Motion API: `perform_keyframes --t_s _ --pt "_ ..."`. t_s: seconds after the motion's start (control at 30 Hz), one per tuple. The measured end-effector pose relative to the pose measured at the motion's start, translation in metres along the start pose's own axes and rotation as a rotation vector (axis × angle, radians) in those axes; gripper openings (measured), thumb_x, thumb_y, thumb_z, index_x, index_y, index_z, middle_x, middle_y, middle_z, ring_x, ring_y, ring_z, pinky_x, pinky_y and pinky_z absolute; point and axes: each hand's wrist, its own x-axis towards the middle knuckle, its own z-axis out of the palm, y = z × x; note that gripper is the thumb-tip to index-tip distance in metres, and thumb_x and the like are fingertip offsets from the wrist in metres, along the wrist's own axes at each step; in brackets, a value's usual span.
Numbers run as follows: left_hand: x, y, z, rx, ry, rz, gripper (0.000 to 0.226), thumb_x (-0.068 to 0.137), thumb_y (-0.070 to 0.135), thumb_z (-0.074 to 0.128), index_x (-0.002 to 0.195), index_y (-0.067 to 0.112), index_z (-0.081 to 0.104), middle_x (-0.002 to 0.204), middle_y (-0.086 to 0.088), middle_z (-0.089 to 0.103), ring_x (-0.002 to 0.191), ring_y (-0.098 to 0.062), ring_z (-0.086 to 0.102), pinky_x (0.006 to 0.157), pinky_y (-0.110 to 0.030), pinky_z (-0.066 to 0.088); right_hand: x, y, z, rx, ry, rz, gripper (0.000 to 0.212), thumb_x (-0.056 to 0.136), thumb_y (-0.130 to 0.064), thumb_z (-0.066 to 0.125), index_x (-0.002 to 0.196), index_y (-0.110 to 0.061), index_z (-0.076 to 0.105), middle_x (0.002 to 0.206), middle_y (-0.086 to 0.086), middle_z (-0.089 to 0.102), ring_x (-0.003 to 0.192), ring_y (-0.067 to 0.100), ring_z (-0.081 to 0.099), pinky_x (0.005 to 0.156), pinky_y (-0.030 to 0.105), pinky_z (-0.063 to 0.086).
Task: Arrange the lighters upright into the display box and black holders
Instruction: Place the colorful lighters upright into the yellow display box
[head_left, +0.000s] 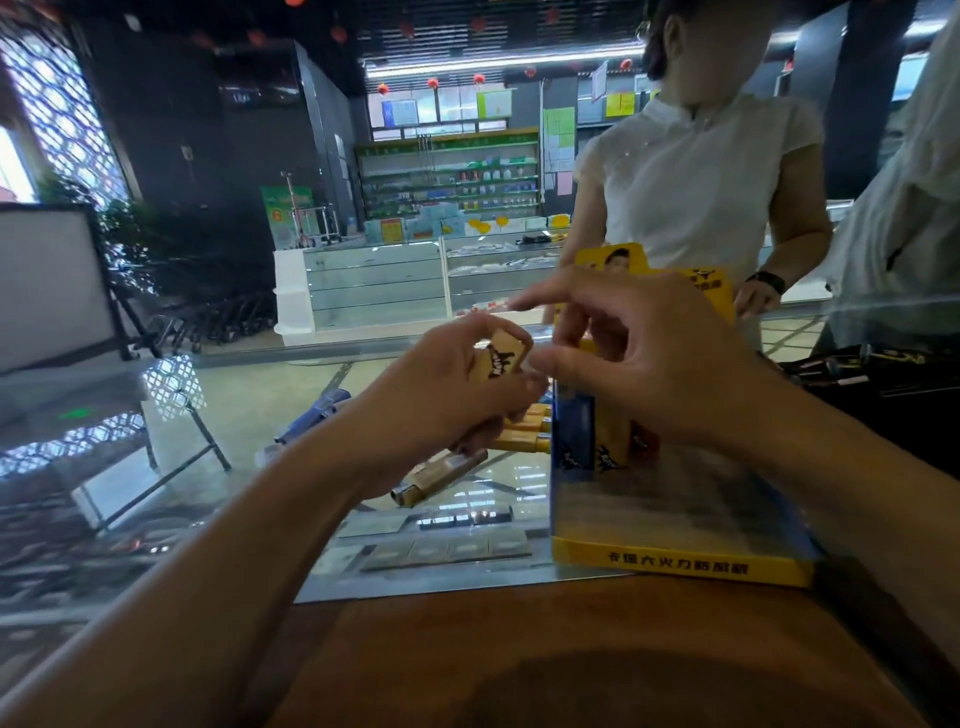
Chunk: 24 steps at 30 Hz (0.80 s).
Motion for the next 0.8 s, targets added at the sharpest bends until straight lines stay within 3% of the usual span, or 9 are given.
perform_keyframes --t_s 0.1,0.2,0.3,0.37,0.43,0.5,0.63,0.8 --pt "-0.001 0.002 0.007 0.102 -0.018 0.07 0.037 0.087 0.013 0.073 0.12 0.022 0.056 0.069 0.004 0.067 0.057 -0.005 0.06 0.051 -0.017 0.045 -0.002 -0.002 -0.002 0.014 0.001 0.003 0.029 0.09 -0.034 0.071 0.116 -0.023 0.067 0.075 -0.014 0.063 0.06 0.002 0.057 0.055 0.009 0.038" --pt "-0.003 0.005 0.012 0.063 -0.049 0.13 0.04 0.085 0.002 0.072 0.12 0.015 0.056 0.075 0.003 0.066 0.062 -0.005 0.062 0.055 -0.016 0.048 -0.005 -0.005 0.002 0.026 -0.042 -0.005 0.02 0.091 -0.028 0.07 0.11 -0.021 0.067 0.076 -0.017 0.061 0.066 -0.006 0.057 0.06 0.006 0.038" --pt "-0.003 0.005 0.009 0.096 -0.032 0.13 0.041 0.083 0.008 0.077 0.117 0.021 0.059 0.087 -0.002 0.073 0.075 -0.022 0.071 0.066 -0.033 0.06 -0.006 -0.005 -0.002 0.085 -0.043 0.037 0.013 0.092 -0.02 0.069 0.105 -0.02 0.066 0.074 -0.016 0.059 0.064 -0.005 0.057 0.058 0.008 0.039" --pt "-0.001 0.003 0.005 0.064 0.022 0.095 0.041 0.081 0.012 0.079 0.115 0.026 0.061 0.094 -0.008 0.074 0.085 -0.033 0.071 0.076 -0.046 0.061 -0.007 -0.001 -0.009 0.164 0.011 0.093 0.012 0.091 -0.021 0.07 0.102 -0.022 0.066 0.076 -0.008 0.063 0.064 0.004 0.061 0.055 0.016 0.043" --pt "0.001 0.001 0.001 0.029 0.107 0.095 0.035 0.079 0.013 0.079 0.11 0.025 0.065 0.089 -0.007 0.074 0.078 -0.026 0.072 0.072 -0.039 0.06 -0.008 0.002 -0.016 0.208 0.058 0.143 0.012 0.09 -0.022 0.071 0.101 -0.022 0.065 0.078 0.0 0.067 0.067 0.014 0.065 0.061 0.037 0.054" --pt "0.001 0.002 0.0 -0.029 0.17 0.1 0.028 0.079 0.013 0.077 0.105 0.02 0.067 0.082 -0.006 0.073 0.069 -0.018 0.067 0.064 -0.03 0.057 -0.008 0.003 -0.018 0.218 0.061 0.173 0.014 0.088 -0.022 0.072 0.1 -0.022 0.065 0.078 0.004 0.07 0.065 0.021 0.066 0.063 0.044 0.055" --pt "0.003 0.001 0.0 -0.169 0.234 0.106 0.009 0.085 0.012 0.07 0.094 0.014 0.072 0.076 -0.005 0.071 0.067 -0.016 0.06 0.059 -0.032 0.048 -0.01 0.001 -0.017 0.229 0.055 0.213 0.017 0.079 -0.035 0.075 0.09 -0.026 0.065 0.078 -0.01 0.071 0.058 0.011 0.063 0.058 0.036 0.055" --pt "0.002 0.001 0.002 -0.24 0.207 0.083 0.009 0.091 0.011 0.064 0.096 0.009 0.071 0.068 0.001 0.067 0.062 -0.013 0.055 0.055 -0.026 0.044 -0.013 -0.002 -0.017 0.252 0.004 0.226 0.02 0.077 -0.038 0.072 0.087 -0.022 0.067 0.077 -0.014 0.07 0.063 0.003 0.065 0.057 0.016 0.048"
